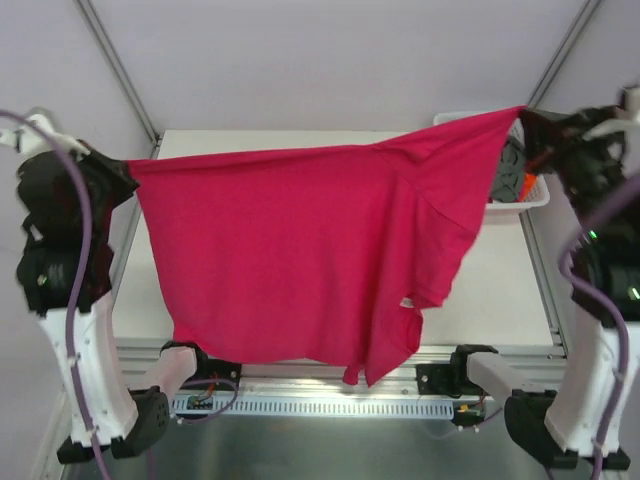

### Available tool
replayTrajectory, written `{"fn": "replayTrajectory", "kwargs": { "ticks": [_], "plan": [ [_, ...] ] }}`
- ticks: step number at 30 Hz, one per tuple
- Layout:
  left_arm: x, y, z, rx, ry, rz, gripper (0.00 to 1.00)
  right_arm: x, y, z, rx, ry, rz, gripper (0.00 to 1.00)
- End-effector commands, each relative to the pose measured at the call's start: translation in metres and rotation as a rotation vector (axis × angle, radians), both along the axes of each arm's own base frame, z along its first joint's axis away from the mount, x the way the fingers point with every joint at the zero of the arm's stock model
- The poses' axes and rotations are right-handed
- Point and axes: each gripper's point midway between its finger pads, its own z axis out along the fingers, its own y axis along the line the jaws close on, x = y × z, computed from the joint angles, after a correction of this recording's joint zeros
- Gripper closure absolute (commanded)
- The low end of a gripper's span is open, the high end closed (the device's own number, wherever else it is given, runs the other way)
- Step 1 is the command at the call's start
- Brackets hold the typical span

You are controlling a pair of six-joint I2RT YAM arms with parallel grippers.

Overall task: Fold and stack the t-shirts
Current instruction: Flatten the tshirt out

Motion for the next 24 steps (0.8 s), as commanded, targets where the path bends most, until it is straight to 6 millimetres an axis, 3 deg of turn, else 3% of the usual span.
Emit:
{"fn": "replayTrajectory", "kwargs": {
  "ticks": [1, 2, 3, 4, 5, 6, 7, 9, 10, 12, 13, 14, 15, 16, 17, 19, 20, 22, 23, 24],
  "plan": [
    [0.063, 0.021, -0.054, -0.009, 0.091, 0.083, 1.0, 0.106, -0.002, -0.068, 0.02, 0.182, -0.021, 0.99],
    [0.077, 0.022, -0.069, -0.024, 0.11, 0.083, 1.0, 0.121, -0.002, -0.079, 0.02, 0.202, -0.027, 0.99],
    [0.098, 0.023, -0.081, -0.04, 0.11, 0.081, 1.0, 0.151, 0.0, -0.119, 0.013, 0.301, -0.032, 0.99],
    [0.114, 0.022, -0.122, -0.079, 0.176, 0.079, 1.0, 0.164, 0.005, -0.136, 0.009, 0.337, -0.019, 0.99],
    [0.126, 0.019, -0.142, -0.101, 0.195, 0.063, 1.0, 0.18, 0.008, -0.148, 0.007, 0.345, -0.01, 0.99],
    [0.15, 0.02, -0.15, -0.108, 0.153, 0.059, 1.0, 0.195, 0.014, -0.178, 0.005, 0.402, 0.014, 0.99],
    [0.16, 0.019, -0.194, -0.138, 0.215, 0.063, 1.0, 0.219, 0.019, -0.207, 0.0, 0.462, 0.023, 0.99],
    [0.185, 0.022, -0.236, -0.152, 0.257, 0.066, 1.0, 0.247, 0.026, -0.231, 0.0, 0.485, 0.044, 0.99],
    [0.198, 0.023, -0.248, -0.159, 0.248, 0.065, 1.0, 0.275, 0.03, -0.265, -0.002, 0.552, 0.053, 0.99],
    [0.226, 0.027, -0.274, -0.152, 0.293, 0.068, 1.0, 0.304, 0.038, -0.289, 0.003, 0.586, 0.085, 0.99],
    [0.238, 0.03, -0.277, -0.144, 0.293, 0.073, 1.0, 0.32, 0.041, -0.277, 0.01, 0.557, 0.092, 0.99],
    [0.249, 0.033, -0.279, -0.135, 0.301, 0.073, 1.0, 0.343, 0.046, -0.313, 0.009, 0.626, 0.107, 0.99],
    [0.271, 0.036, -0.285, -0.114, 0.317, 0.07, 1.0, 0.355, 0.051, -0.312, 0.005, 0.62, 0.113, 0.99],
    [0.282, 0.038, -0.284, -0.108, 0.315, 0.066, 1.0, 0.367, 0.055, -0.29, -0.005, 0.577, 0.122, 0.99],
    [0.292, 0.039, -0.284, -0.1, 0.313, 0.061, 1.0, 0.384, 0.06, -0.309, -0.01, 0.609, 0.125, 0.99],
    [0.317, 0.038, -0.275, -0.087, 0.287, 0.036, 1.0, 0.393, 0.069, -0.304, -0.023, 0.605, 0.129, 0.99],
    [0.323, 0.038, -0.269, -0.078, 0.273, 0.028, 1.0, 0.399, 0.068, -0.282, -0.028, 0.553, 0.119, 0.99],
    [0.332, 0.04, -0.249, -0.057, 0.233, 0.018, 1.0, 0.397, 0.066, -0.261, -0.031, 0.506, 0.097, 0.99],
    [0.332, 0.039, -0.234, -0.049, 0.206, 0.01, 1.0, 0.388, 0.062, -0.235, -0.038, 0.459, 0.083, 0.99],
    [0.331, 0.038, -0.219, -0.035, 0.179, -0.002, 1.0, 0.381, 0.06, -0.222, -0.042, 0.435, 0.078, 0.99]
  ]
}}
